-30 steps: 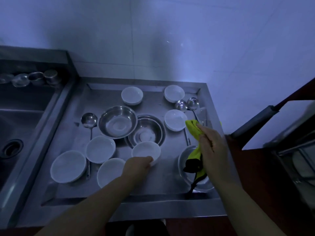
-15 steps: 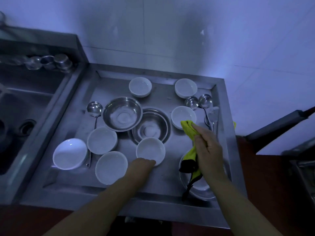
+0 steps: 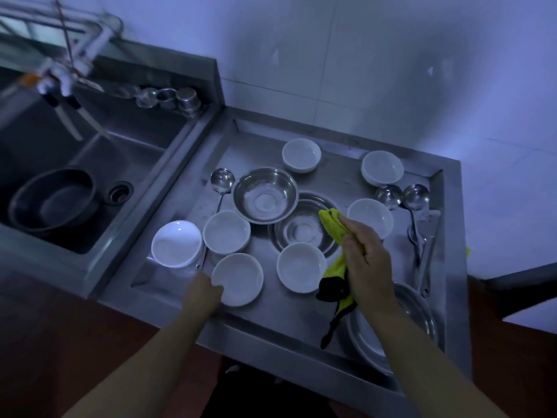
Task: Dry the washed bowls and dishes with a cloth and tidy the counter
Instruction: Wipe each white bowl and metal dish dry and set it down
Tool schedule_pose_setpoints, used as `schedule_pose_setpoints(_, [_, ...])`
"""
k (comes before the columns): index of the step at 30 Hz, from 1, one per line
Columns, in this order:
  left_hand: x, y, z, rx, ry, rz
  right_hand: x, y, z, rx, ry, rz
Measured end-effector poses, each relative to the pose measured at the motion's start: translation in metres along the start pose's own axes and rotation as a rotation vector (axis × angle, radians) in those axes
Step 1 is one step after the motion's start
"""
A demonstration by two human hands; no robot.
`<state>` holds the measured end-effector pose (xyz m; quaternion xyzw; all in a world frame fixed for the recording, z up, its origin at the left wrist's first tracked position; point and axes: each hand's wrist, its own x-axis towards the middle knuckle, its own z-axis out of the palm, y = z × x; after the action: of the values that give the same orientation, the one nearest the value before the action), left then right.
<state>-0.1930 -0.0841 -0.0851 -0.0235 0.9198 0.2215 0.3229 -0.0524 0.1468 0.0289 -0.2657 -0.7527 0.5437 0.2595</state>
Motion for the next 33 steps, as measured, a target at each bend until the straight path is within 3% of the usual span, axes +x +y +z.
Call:
schedule_pose_setpoints(9, [0.004, -0.006, -0.013, -0.671, -0.173, -0.297, -0.006, -0.01, 0.014, -0.009, -0.045, -0.011])
schedule_pose_setpoints(12, [-0.001, -0.013, -0.031, -0.63, -0.219, -0.253, -0.009, -0.015, 0.024, -0.011, -0.052, -0.031])
schedule_pose_setpoints(16, [-0.001, -0.024, -0.06, -0.472, -0.183, -0.044, -0.012, -0.027, 0.045, -0.001, -0.056, -0.062])
schedule_pose_setpoints(24, [0.008, -0.045, -0.118, 0.233, 0.077, 0.572, -0.021, -0.046, 0.093, -0.042, 0.015, -0.053])
schedule_pose_setpoints(33, [0.024, -0.056, -0.209, 0.255, -0.038, 1.027, -0.033, -0.079, 0.156, -0.148, 0.168, -0.045])
